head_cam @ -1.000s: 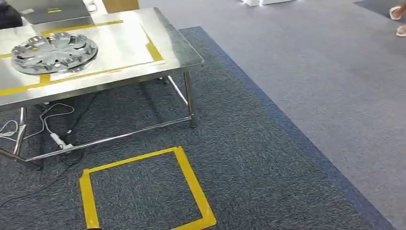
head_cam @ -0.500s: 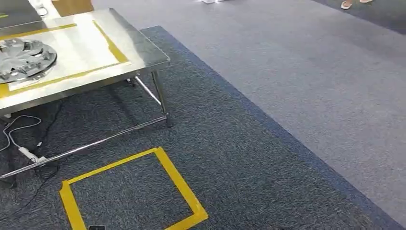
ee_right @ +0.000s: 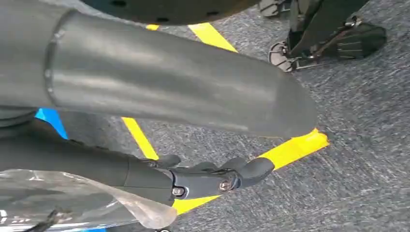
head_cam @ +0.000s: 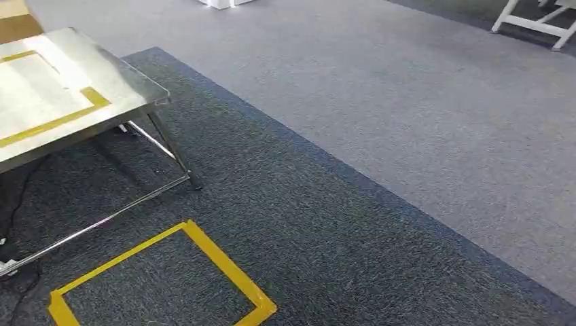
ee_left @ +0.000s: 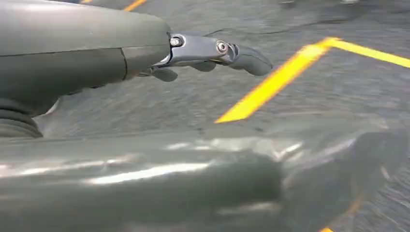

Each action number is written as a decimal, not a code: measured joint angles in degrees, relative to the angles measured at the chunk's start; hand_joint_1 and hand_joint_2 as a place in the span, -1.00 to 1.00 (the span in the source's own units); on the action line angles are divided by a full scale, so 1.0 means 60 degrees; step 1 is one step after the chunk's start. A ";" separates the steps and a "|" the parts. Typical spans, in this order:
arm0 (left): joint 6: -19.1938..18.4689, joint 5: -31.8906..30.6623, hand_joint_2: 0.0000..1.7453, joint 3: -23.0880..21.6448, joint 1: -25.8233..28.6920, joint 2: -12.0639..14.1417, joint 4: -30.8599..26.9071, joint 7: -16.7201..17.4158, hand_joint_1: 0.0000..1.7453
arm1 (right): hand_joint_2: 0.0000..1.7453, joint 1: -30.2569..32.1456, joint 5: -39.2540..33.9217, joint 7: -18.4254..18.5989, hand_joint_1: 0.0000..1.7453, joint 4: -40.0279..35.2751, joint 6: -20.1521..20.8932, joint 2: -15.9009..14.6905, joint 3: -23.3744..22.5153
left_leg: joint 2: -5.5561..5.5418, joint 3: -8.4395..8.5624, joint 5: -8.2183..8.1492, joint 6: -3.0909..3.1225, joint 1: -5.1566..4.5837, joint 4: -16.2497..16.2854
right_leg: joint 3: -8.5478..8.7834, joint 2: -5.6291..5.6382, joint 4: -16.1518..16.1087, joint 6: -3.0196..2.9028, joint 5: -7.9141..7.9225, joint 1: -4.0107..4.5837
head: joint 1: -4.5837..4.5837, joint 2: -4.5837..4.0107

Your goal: Take the parts from the cabinet and place them on the table.

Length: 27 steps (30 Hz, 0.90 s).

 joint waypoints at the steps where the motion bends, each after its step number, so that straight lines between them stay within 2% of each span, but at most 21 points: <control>1: 0.0047 -0.0018 -1.00 -0.0076 0.0005 -0.0003 0.0007 -0.0148 -1.00 | -1.00 -0.0017 0.0029 -0.0128 -1.00 0.0000 -0.0062 0.0000 0.0029 | 0.0077 0.0054 -0.0097 -0.0029 -0.0023 -0.0130 | -0.0104 0.0123 0.0003 0.0073 0.0046 -0.0064 | -0.0033 0.0000; 3: 0.0139 0.0030 -1.00 -0.0153 -0.0003 -0.0011 0.0007 -0.0423 -1.00 | -1.00 0.0029 0.0040 -0.0510 -1.00 0.0000 -0.0120 -0.0004 0.0051 | 0.0241 0.0021 -0.0070 0.0009 -0.0071 -0.0114 | -0.0171 0.0311 -0.0076 0.0217 0.0134 -0.0126 | -0.0044 0.0004; 4: 0.0153 0.0099 -1.00 -0.0164 0.0002 -0.0015 0.0007 -0.0558 -1.00 | -1.00 0.0059 0.0036 -0.0660 -1.00 0.0000 -0.0127 -0.0037 0.0051 | 0.0354 0.0052 0.0003 0.0079 -0.0003 -0.0240 | -0.0311 0.0408 -0.0087 0.0292 0.0148 -0.0082 | -0.0025 0.0000; 5: 0.0146 0.0106 -1.00 -0.0171 -0.0020 -0.0014 0.0011 -0.0703 -1.00 | -1.00 0.0097 0.0036 -0.0805 -1.00 0.0000 -0.0131 -0.0084 0.0054 | 0.0536 0.0083 0.0054 0.0114 0.0021 -0.0313 | -0.0332 -0.0138 0.0091 0.0302 0.0004 -0.0065 | -0.0022 0.0000; 6: 0.0138 0.0106 -1.00 -0.0186 -0.0016 -0.0022 0.0011 -0.0798 -1.00 | -1.00 0.0096 0.0043 -0.0896 -1.00 0.0000 -0.0156 -0.0095 0.0058 | 0.0631 0.0078 0.0059 0.0189 0.0011 -0.0328 | -0.0542 -0.0615 0.0539 0.0356 -0.0350 -0.0058 | 0.0077 0.0000; 7: 0.0138 0.0099 -1.00 -0.0204 0.0027 -0.0036 0.0014 -0.0809 -1.00 | -1.00 0.0075 0.0087 -0.0958 -1.00 0.0000 -0.0189 -0.0128 0.0062 | 0.0797 0.0069 0.0059 0.0194 -0.0011 -0.0322 | -0.0887 -0.0824 0.1281 0.0403 -0.0766 -0.0064 | 0.0098 0.0000; 8: 0.0142 0.0088 -1.00 -0.0211 0.0073 -0.0029 0.0014 -0.0773 -1.00 | -1.00 0.0060 0.0134 -0.0965 -1.00 0.0000 -0.0243 -0.0142 0.0076 | 0.0952 0.0067 0.0053 0.0202 -0.0027 -0.0321 | -0.1236 -0.0902 0.2036 0.0443 -0.1119 -0.0073 | 0.0095 0.0000; 9: 0.0149 0.0062 -1.00 -0.0218 0.0101 -0.0022 0.0015 -0.0692 -1.00 | -1.00 0.0068 0.0189 -0.0921 -1.00 0.0000 -0.0273 -0.0146 0.0087 | 0.1121 0.0057 0.0049 0.0202 -0.0029 -0.0316 | -0.1519 -0.0929 0.2650 0.0479 -0.1341 -0.0082 | 0.0087 0.0000; 10: 0.0146 -0.0004 -1.00 -0.0226 0.0109 -0.0011 0.0015 -0.0575 -1.00 | -1.00 0.0087 0.0244 -0.0793 -1.00 0.0000 -0.0269 -0.0153 0.0098 | 0.1257 0.0056 0.0041 0.0199 -0.0029 -0.0315 | -0.1601 -0.0949 0.2875 0.0501 -0.1332 -0.0089 | 0.0095 0.0000; 11: 0.0127 -0.0044 -1.00 -0.0244 0.0111 0.0004 0.0015 -0.0447 -1.00 | -1.00 0.0123 0.0269 -0.0604 -1.00 0.0015 -0.0255 -0.0157 0.0105 | 0.1371 0.0059 0.0034 0.0193 -0.0029 -0.0314 | -0.1433 -0.0985 0.2633 0.0515 -0.1109 -0.0096 | 0.0091 0.0004; 13: 0.0062 -0.0094 -1.00 -0.0291 0.0103 0.0011 0.0022 -0.0229 -1.00 | -1.00 0.0169 0.0273 -0.0269 -1.00 0.0033 -0.0255 -0.0157 0.0120 | 0.1573 0.0097 0.0001 0.0141 -0.0027 -0.0309 | -0.0493 -0.1182 0.1012 0.0491 -0.0344 -0.0106 | 0.0095 0.0000; 14: 0.0047 -0.0091 -1.00 -0.0299 0.0105 0.0014 0.0029 -0.0139 -1.00 | -1.00 0.0165 0.0277 -0.0168 -1.00 0.0036 -0.0262 -0.0157 0.0124 | 0.1662 0.0146 -0.0032 0.0089 -0.0054 -0.0298 | 0.0043 -0.1579 0.0125 0.0465 -0.0087 -0.0092 | 0.0098 0.0000; 15: 0.0047 -0.0094 -1.00 -0.0302 0.0115 0.0026 0.0029 -0.0098 -1.00 | -1.00 0.0135 0.0277 -0.0120 -1.00 0.0040 -0.0258 -0.0138 0.0138 | 0.1728 0.0139 -0.0074 0.0028 -0.0147 -0.0287 | 0.0168 -0.1915 -0.0107 0.0365 -0.0249 -0.0009 | 0.0109 0.0000; 16: 0.0044 -0.0094 -1.00 -0.0302 0.0128 0.0026 0.0033 -0.0087 -1.00 | -1.00 0.0126 0.0280 -0.0105 -1.00 0.0040 -0.0262 -0.0135 0.0142 | 0.1793 0.0150 -0.0088 -0.0016 -0.0151 -0.0268 | 0.0207 -0.1700 -0.0121 0.0269 -0.0180 -0.0043 | 0.0036 0.0000; 19: 0.0055 -0.0094 -1.00 -0.0313 0.0118 0.0040 0.0033 -0.0029 -1.00 | -1.00 0.0170 0.0280 0.0033 -1.00 0.0109 -0.0255 -0.0131 0.0142 | 0.2049 0.0244 -0.0099 -0.0142 -0.0135 -0.0290 | 0.0064 -0.1437 -0.0107 0.0128 -0.0158 -0.0026 | 0.0040 0.0000; 20: 0.0073 -0.0094 -1.00 -0.0320 0.0115 0.0047 0.0033 -0.0007 -1.00 | -1.00 0.0185 0.0277 0.0128 -1.00 0.0113 -0.0251 -0.0131 0.0142 | 0.1783 0.0235 -0.0249 -0.0237 -0.0078 -0.0180 | 0.0161 -0.1331 -0.0156 0.0049 -0.0110 -0.0086 | 0.0033 0.0004; 21: 0.0088 -0.0094 -1.00 -0.0320 0.0116 0.0047 0.0033 0.0037 -1.00 | -1.00 0.0179 0.0299 0.0164 -1.00 0.0117 -0.0233 -0.0131 0.0142 | 0.1364 0.0093 -0.0560 -0.0253 -0.0062 0.0181 | 0.0159 -0.1260 -0.0154 -0.0013 -0.0087 -0.0090 | -0.0026 0.0000; 22: 0.0095 -0.0094 -1.00 -0.0317 0.0128 0.0047 0.0036 0.0110 -1.00 | -1.00 0.0168 0.0342 0.0208 -1.00 0.0117 -0.0218 -0.0131 0.0142 | 0.1123 -0.0207 -0.0983 -0.0256 -0.0055 0.0905 | 0.0138 -0.1144 -0.0154 -0.0051 -0.0070 -0.0086 | -0.0058 0.0000; 24: 0.0098 -0.0087 -1.00 -0.0317 0.0159 0.0051 0.0036 0.0161 -1.00 | -1.00 0.0169 0.0404 0.0241 -1.00 0.0117 -0.0182 -0.0128 0.0156 | 0.0978 -0.0934 -0.1640 -0.0258 -0.0059 0.2512 | 0.0112 -0.0877 -0.0149 -0.0077 -0.0055 -0.0065 | -0.0069 0.0000; 25: 0.0098 -0.0010 -1.00 -0.0317 0.0178 0.0051 0.0040 0.0179 -1.00 | -1.00 0.0188 0.0430 0.0266 -1.00 0.0117 -0.0178 -0.0128 0.0160 | 0.0970 -0.1139 -0.1661 -0.0243 -0.0059 0.2904 | 0.0113 -0.0729 -0.0146 -0.0078 -0.0054 -0.0052 | -0.0066 0.0000; 27: 0.0033 0.0259 -1.00 -0.0262 0.0162 0.0051 0.0040 0.0252 -1.00 | -1.00 0.0221 0.0463 0.0277 -1.00 0.0117 -0.0193 -0.0131 0.0160 | 0.0950 -0.0910 -0.1011 -0.0185 -0.0059 0.2271 | 0.0148 -0.0463 -0.0135 -0.0075 -0.0053 -0.0039 | -0.0066 0.0000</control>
